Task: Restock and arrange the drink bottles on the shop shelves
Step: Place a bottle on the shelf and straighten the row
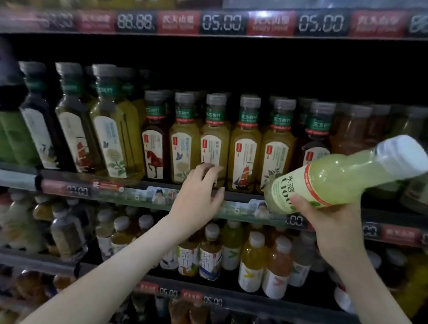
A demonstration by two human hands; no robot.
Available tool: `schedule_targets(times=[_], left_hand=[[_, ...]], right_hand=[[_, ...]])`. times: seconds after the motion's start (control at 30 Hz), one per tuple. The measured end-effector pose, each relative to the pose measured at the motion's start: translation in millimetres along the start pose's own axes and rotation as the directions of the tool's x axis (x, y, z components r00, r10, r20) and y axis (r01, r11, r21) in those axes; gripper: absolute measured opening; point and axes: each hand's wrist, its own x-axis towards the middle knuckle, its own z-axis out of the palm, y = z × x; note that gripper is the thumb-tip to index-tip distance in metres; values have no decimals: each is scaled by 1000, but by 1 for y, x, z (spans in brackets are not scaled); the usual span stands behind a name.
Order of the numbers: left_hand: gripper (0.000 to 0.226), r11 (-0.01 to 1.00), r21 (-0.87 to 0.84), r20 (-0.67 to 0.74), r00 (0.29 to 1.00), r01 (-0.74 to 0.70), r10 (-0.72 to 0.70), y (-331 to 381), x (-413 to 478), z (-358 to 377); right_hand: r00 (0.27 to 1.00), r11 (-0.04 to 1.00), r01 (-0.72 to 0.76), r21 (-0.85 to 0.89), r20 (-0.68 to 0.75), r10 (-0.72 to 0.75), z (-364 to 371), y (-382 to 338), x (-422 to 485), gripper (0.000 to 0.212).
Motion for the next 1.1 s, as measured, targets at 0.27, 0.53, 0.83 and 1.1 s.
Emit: schedule_targets(times=[0.27, 0.53, 0.83, 1.1], left_hand=[[72, 869, -397, 242, 879, -297, 411, 85, 9, 25], [60, 838, -352, 51, 885, -418, 463, 171, 35, 82], [47, 972, -85, -104, 972, -219, 210, 213, 53, 139], [94, 844, -527, 407, 901, 98, 149, 259, 62, 149]], right_hand=[[999, 996, -38, -86, -6, 38, -36, 1, -14, 75], [991, 976, 5, -217, -127, -33, -122, -5, -13, 75], [952, 970, -24, -243, -303, -52, -192, 5, 32, 74], [965, 901, -96, -424, -262, -21, -181, 16, 82, 71]])
